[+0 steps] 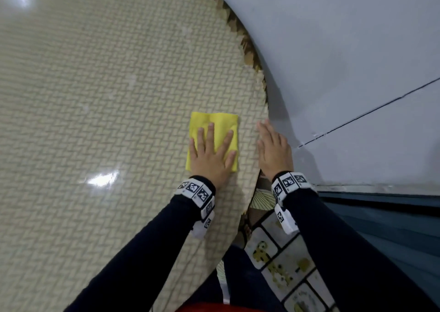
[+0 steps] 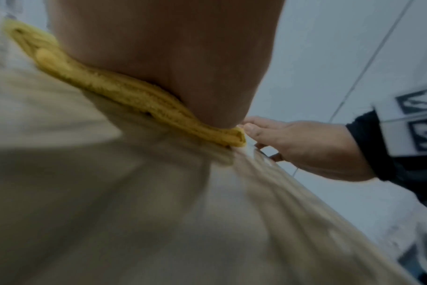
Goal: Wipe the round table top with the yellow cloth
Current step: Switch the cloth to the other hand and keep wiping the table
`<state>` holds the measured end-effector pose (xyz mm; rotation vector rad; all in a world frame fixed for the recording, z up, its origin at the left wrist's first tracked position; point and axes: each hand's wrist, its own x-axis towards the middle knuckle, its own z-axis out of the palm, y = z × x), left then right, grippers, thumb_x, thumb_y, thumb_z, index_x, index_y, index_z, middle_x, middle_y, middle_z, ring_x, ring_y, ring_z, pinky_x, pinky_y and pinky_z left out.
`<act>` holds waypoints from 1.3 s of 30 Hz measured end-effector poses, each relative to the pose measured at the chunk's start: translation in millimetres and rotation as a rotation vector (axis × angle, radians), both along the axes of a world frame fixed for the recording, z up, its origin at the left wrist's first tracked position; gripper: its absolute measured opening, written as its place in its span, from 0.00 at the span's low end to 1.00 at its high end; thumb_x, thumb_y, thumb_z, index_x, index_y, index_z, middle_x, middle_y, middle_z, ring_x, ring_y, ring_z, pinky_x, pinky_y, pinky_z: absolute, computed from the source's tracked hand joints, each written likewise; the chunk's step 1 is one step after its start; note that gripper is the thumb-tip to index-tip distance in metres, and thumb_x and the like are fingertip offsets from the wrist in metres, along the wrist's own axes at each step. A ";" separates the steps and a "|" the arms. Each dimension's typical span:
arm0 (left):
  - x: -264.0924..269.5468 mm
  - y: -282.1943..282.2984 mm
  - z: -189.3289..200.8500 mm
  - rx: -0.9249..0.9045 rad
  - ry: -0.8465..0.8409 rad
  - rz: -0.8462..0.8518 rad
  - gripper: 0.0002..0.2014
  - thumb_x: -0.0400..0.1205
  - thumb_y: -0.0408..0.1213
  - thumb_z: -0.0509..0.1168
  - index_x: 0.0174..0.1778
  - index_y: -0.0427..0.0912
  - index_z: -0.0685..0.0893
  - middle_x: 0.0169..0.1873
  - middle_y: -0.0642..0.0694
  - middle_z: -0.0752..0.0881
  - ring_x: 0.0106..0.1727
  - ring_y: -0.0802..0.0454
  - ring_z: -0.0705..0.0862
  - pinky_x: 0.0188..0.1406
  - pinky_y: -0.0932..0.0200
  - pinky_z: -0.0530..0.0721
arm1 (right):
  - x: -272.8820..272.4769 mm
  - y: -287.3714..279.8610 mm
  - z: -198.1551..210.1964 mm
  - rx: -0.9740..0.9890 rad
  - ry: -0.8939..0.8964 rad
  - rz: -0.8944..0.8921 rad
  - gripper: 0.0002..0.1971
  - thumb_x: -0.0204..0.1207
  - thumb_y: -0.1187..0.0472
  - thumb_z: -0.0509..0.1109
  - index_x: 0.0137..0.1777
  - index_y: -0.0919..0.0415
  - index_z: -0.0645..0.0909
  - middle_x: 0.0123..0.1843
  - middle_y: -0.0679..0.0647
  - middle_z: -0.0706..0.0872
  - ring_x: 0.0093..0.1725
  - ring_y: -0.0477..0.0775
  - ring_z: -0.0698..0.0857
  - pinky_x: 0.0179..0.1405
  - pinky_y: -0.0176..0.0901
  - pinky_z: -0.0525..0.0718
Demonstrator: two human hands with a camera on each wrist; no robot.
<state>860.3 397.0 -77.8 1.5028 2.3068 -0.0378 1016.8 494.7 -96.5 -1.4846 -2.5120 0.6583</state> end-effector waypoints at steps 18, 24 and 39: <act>-44.2 -2.5 3.3 -0.003 -0.082 0.352 0.29 0.86 0.63 0.40 0.81 0.70 0.38 0.84 0.51 0.33 0.83 0.45 0.30 0.79 0.39 0.30 | -3.0 26.1 0.3 -0.073 -0.062 0.111 0.31 0.80 0.42 0.40 0.82 0.50 0.59 0.84 0.53 0.57 0.74 0.62 0.66 0.71 0.58 0.66; -8.9 22.5 -0.9 -0.045 -0.046 0.290 0.29 0.85 0.63 0.37 0.81 0.69 0.32 0.83 0.46 0.29 0.82 0.41 0.27 0.76 0.37 0.26 | -29.2 69.8 5.4 -0.108 -0.177 0.183 0.32 0.81 0.44 0.37 0.86 0.50 0.43 0.86 0.49 0.38 0.85 0.54 0.40 0.82 0.55 0.37; -144.6 111.5 0.8 0.027 -0.040 0.543 0.32 0.85 0.64 0.42 0.84 0.63 0.41 0.85 0.50 0.37 0.85 0.44 0.36 0.81 0.36 0.36 | -40.1 101.4 -4.3 -0.094 -0.232 0.271 0.31 0.81 0.40 0.30 0.84 0.46 0.35 0.85 0.46 0.33 0.83 0.51 0.31 0.79 0.56 0.28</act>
